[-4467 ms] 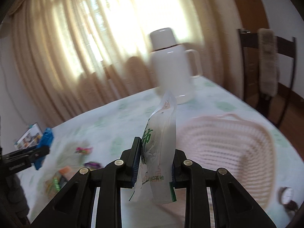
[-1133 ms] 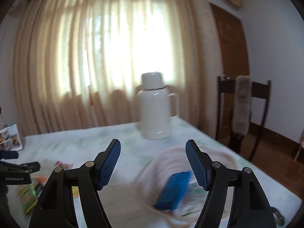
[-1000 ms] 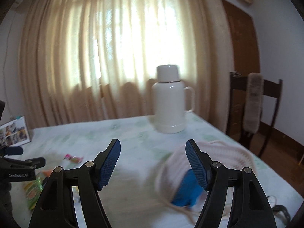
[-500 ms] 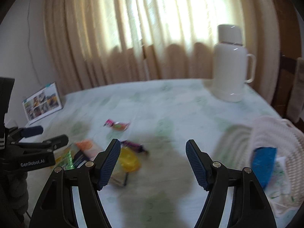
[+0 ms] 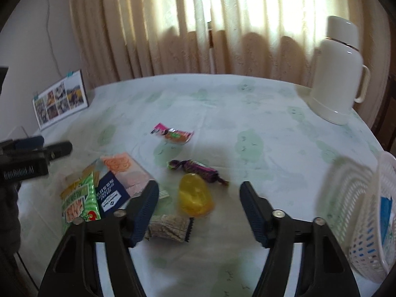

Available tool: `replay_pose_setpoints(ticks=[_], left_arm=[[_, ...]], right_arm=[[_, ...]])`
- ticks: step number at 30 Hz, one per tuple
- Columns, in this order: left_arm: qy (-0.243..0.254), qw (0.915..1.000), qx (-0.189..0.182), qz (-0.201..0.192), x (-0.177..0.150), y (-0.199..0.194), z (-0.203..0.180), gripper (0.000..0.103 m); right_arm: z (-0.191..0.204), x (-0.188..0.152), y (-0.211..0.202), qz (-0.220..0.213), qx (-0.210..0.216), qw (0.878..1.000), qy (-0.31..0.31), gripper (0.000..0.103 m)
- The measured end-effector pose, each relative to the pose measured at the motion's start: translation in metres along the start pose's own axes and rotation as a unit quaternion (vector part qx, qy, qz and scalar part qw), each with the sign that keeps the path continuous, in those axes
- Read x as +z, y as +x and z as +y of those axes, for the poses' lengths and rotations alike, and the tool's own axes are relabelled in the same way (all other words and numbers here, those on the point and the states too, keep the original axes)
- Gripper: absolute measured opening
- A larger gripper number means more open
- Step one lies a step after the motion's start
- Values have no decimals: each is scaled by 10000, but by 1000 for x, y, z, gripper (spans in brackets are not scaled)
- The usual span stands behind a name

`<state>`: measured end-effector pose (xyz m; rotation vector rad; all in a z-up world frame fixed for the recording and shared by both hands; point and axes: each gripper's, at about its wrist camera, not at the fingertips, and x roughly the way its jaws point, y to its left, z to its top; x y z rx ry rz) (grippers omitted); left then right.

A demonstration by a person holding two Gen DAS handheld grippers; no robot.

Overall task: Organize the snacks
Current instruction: 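Move the right tool back to the yellow egg-shaped candy, then grasp the yellow egg candy with the right tool while the left tool grasps the wafer pack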

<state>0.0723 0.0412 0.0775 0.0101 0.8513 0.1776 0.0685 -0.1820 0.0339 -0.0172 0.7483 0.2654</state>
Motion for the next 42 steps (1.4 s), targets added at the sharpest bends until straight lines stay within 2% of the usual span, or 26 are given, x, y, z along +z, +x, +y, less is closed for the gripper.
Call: replay_pose_setpoints(ticks=[2,4,8,14,19,25,34,42], left_arm=[[-194,9998,70,51,2,5,15,84],[-312,9994,95,94,4,8,24,84],[-417,9988,58,239,4,17,34,84],[-205,9985,-109,492,-1,31,29,84],[72,9978,-461,472,-9,28,31,84],[15,9930,-970,678,-23,33,31,85],[187,9906,-1081,818,-28,45,16,86],[148,9918,-959,831,-31,50,17,85]], right_arm=[[4,1,6,120,36,9999,-79,47],[7,1,15,239,60,9996,-147,39],[7,1,25,342,-8,9993,-127,33],[0,1,27,317,10,9995,-30,33],[-5,1,27,304,45,9995,65,33],[-7,1,28,293,67,9995,97,33],[-10,1,28,315,149,9992,190,34],[-11,1,30,360,182,9989,235,35]])
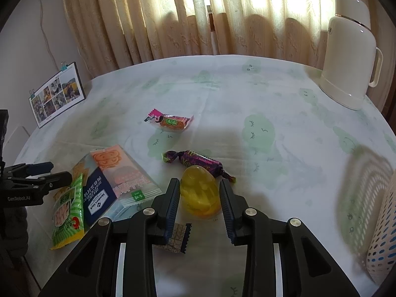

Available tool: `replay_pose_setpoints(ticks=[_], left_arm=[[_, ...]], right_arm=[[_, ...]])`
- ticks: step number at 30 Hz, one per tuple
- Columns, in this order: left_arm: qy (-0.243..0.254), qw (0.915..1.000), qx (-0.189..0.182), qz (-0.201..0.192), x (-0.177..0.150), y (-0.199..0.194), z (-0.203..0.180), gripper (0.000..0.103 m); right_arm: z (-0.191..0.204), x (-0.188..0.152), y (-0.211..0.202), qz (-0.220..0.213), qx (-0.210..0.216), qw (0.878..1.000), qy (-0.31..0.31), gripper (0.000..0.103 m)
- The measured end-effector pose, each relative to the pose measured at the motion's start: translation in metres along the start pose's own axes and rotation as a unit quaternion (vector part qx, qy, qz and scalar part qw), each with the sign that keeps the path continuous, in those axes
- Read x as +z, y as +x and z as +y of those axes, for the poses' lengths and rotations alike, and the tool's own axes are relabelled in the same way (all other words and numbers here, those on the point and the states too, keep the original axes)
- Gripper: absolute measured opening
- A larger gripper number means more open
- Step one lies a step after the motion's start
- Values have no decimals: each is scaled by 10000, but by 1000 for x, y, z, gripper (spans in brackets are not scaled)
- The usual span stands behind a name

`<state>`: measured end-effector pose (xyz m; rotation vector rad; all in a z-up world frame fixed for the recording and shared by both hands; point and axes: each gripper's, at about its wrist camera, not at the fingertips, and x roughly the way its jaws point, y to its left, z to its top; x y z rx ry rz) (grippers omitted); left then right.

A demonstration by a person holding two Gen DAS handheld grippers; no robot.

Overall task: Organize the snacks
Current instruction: 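Grasp the yellow egg candy with the right tool while the left tool grasps the wafer pack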

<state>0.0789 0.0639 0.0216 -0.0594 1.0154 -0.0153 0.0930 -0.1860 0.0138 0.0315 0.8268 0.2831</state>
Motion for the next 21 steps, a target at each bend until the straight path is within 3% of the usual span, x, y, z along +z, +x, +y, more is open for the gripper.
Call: replay_pose_setpoints(ticks=[2,5,21], left_arm=[[4,10000,-85,2,0,1,1,72],[71,9999,-52,-127,0,-5,-1,64],[191,9939,686,-845,5,-40,-16,63]], right_arm=[[0,0,1,3,-4,10000,-3,35],[-1,0,2,11,-5,10000,-16,35],[2,-1,-9,-216,-76,9997,69,34]])
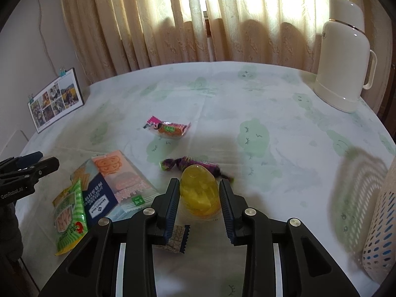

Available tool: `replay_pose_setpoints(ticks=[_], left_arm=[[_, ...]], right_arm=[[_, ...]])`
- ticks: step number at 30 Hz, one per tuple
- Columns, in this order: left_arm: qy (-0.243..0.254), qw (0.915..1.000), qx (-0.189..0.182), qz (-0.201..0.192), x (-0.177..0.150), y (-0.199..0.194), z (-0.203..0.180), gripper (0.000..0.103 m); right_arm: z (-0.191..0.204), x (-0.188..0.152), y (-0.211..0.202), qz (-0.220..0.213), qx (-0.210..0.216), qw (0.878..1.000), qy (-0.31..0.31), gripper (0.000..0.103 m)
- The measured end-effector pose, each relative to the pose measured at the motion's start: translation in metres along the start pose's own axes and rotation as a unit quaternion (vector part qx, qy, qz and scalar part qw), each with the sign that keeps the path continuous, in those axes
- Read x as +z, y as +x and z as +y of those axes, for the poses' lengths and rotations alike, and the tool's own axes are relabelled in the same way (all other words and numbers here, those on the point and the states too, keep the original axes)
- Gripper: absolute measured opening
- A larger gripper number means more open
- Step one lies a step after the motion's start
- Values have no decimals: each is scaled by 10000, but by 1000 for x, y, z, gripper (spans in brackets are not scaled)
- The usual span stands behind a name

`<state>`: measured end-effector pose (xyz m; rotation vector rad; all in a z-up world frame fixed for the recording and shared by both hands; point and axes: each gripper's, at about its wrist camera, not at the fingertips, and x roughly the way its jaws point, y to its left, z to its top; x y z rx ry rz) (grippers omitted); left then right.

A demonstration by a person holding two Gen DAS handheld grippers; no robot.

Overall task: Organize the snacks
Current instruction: 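Grasp the yellow egg candy with the right tool while the left tool grasps the wafer pack, then carry the yellow egg candy to the basket and release it with the right tool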

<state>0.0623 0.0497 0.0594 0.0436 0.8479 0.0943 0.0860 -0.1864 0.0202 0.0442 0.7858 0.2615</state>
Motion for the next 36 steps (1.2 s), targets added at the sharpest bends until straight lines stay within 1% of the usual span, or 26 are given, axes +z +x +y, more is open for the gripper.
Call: replay_pose_setpoints(ticks=[4,10,27,36], left_arm=[[32,9998,174,-103,1,-9,-6,63],[114,9992,278,-247,2,-22,-20,64],[481,9971,311,-496,3,-49,-58,64],[667,9958,284,-554,1,-57,-78,64]], right_arm=[[0,0,-9,-101,33,9999,19,34],[-3,-1,-23,-254,101,9995,144,34],[-26,-8,-62,-741,38,9954,606,34],[-44,-11,-96,-1241,-231,9886,816,34]])
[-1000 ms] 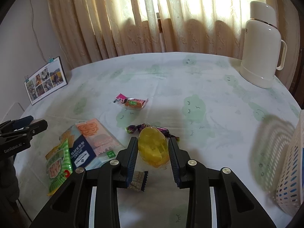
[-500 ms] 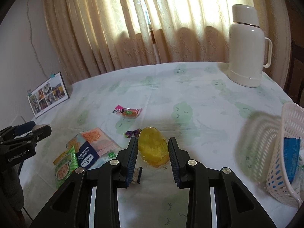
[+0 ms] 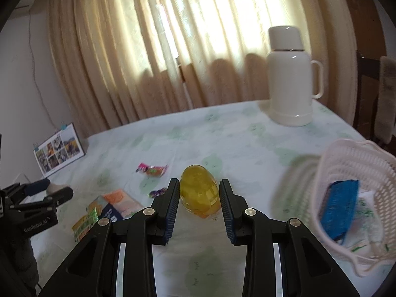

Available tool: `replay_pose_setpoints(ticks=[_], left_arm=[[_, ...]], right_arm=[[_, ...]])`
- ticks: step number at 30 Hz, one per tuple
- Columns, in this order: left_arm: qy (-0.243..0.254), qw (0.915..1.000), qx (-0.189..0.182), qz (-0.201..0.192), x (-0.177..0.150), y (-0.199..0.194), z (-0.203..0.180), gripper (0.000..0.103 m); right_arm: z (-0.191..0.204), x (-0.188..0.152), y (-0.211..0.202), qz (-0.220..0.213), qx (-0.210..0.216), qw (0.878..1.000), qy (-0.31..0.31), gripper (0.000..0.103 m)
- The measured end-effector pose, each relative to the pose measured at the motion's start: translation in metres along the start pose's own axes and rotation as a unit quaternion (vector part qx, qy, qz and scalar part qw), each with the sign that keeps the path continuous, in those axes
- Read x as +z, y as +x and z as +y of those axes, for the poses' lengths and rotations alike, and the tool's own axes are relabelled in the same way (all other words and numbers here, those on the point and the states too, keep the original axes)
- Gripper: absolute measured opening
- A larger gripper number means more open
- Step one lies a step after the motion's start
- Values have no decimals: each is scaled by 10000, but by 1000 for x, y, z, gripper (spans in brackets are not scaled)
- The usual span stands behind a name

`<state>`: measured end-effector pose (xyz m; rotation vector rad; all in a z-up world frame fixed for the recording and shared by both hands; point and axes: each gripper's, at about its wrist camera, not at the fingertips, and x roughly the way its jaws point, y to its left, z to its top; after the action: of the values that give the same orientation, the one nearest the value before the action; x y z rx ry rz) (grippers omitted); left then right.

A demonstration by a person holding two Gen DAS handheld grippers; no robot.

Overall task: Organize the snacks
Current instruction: 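Carry the yellow egg candy to the basket and release it with the right tool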

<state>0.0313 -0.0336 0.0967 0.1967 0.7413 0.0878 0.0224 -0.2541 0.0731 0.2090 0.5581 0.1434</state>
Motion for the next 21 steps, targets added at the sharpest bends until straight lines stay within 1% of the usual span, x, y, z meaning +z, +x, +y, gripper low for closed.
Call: replay_pose_setpoints(ticks=[9,14,21], left_arm=[[205,9997,-96,-26,2,-5,-24,64],[338,9993,-149,-57,4,-10,-40,64],[518,9982,-263,-128,8,-17,-64,64]], right_arm=[[-36,9,-35,-432,-403,9978,301,34],[-64,11,-59,-701,-810,9928,530,34],[-105,8,-78,-811,-1307,9847,814,34]])
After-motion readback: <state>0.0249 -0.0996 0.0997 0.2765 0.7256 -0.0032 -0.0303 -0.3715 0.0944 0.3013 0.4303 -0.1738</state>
